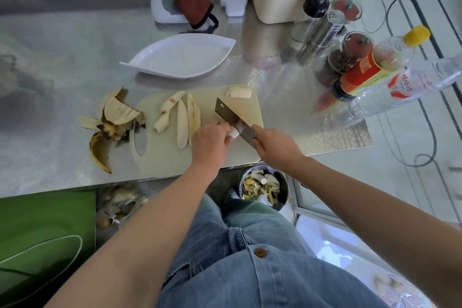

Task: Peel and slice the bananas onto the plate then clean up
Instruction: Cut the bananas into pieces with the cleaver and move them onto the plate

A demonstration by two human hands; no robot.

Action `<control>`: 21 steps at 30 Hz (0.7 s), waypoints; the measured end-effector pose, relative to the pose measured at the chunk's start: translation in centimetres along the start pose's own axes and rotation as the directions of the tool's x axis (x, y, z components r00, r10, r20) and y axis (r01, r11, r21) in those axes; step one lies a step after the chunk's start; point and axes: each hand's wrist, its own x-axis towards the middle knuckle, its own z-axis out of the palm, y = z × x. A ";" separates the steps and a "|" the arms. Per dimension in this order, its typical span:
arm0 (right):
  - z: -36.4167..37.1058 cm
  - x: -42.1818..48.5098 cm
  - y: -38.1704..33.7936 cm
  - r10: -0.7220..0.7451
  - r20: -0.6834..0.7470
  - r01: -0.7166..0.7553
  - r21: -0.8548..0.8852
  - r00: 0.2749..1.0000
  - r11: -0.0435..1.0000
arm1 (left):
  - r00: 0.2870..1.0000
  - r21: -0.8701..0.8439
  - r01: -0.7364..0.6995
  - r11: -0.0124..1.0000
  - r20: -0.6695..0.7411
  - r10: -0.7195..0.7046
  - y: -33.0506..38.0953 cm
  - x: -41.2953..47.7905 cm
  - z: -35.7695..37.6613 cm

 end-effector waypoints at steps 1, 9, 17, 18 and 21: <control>0.0 0.1 0.0 0.003 0.006 -0.003 0.008 1.000 1.000 | 1.000 -0.003 0.005 1.000 0.000 -0.005 0.0 0.0 0.0; -1.3 -0.1 -0.1 -0.055 -0.063 0.061 0.087 0.996 0.994 | 1.000 -0.024 0.023 0.999 0.008 -0.023 -0.9 -0.3 -0.1; -1.4 -0.2 -0.1 -0.047 -0.038 0.050 0.065 0.998 0.997 | 0.999 -0.007 0.042 0.999 0.002 -0.042 -0.9 -0.2 0.0; -1.4 -0.2 -0.1 -0.048 -0.041 0.051 0.067 0.998 0.996 | 0.999 -0.004 0.042 0.999 0.000 -0.042 -0.9 -0.2 0.1; -1.5 -0.2 -0.2 -0.050 -0.062 0.055 0.089 0.997 0.995 | 0.999 0.004 0.043 0.999 0.006 -0.043 -0.9 -0.2 0.0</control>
